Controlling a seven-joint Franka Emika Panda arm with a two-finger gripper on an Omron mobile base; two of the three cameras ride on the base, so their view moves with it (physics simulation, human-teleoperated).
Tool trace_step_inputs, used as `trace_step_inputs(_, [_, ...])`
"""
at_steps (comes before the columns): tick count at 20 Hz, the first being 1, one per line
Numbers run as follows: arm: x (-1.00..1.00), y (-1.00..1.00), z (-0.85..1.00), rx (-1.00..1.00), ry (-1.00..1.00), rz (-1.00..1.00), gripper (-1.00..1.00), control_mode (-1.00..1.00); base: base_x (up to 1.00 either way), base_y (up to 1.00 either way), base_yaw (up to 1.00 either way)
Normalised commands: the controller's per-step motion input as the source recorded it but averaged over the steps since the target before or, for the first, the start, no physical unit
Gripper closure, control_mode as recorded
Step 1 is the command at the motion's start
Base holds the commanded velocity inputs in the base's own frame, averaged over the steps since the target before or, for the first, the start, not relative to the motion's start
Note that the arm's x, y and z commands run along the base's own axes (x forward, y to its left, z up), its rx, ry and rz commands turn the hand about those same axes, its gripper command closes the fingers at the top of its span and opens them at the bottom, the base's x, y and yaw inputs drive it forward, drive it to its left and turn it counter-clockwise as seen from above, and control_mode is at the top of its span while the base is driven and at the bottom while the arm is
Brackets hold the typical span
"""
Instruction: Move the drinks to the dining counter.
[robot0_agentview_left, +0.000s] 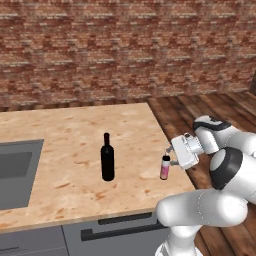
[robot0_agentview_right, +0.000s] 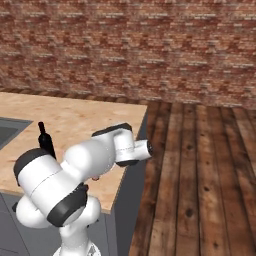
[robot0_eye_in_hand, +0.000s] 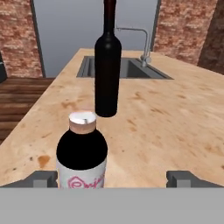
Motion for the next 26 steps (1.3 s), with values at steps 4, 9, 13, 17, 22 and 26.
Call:
trace_step_inputs(4, [-0.05, -0.08, 0.19, 0.01, -0.02, 0.00, -1.00, -1.00, 0.00, 0.00, 0.00])
trace_step_inputs(9, [0.00, 0.00, 0.17, 0.00, -0.02, 0.00, -1.00, -1.00, 0.00, 0.00, 0.00])
trace_step_inputs(13, [0.00, -0.08, 0.21, 0.00, 0.00, 0.00, -1.00, -1.00, 0.00, 0.00, 0.00])
trace_step_inputs(17, [-0.03, -0.03, 0.50, 0.00, 0.00, 0.00, -1.00, -1.00, 0.00, 0.00, 0.00])
trace_step_inputs(22, [-0.09, 0.10, 0.62, -0.08, 0.02, -0.12, -1.00, -1.00, 0.00, 0.00, 0.00])
trace_step_inputs(26, [-0.21, 0.04, 0.44, -0.14, 0.10, -0.35, -1.00, -1.00, 0.00, 0.00, 0.00])
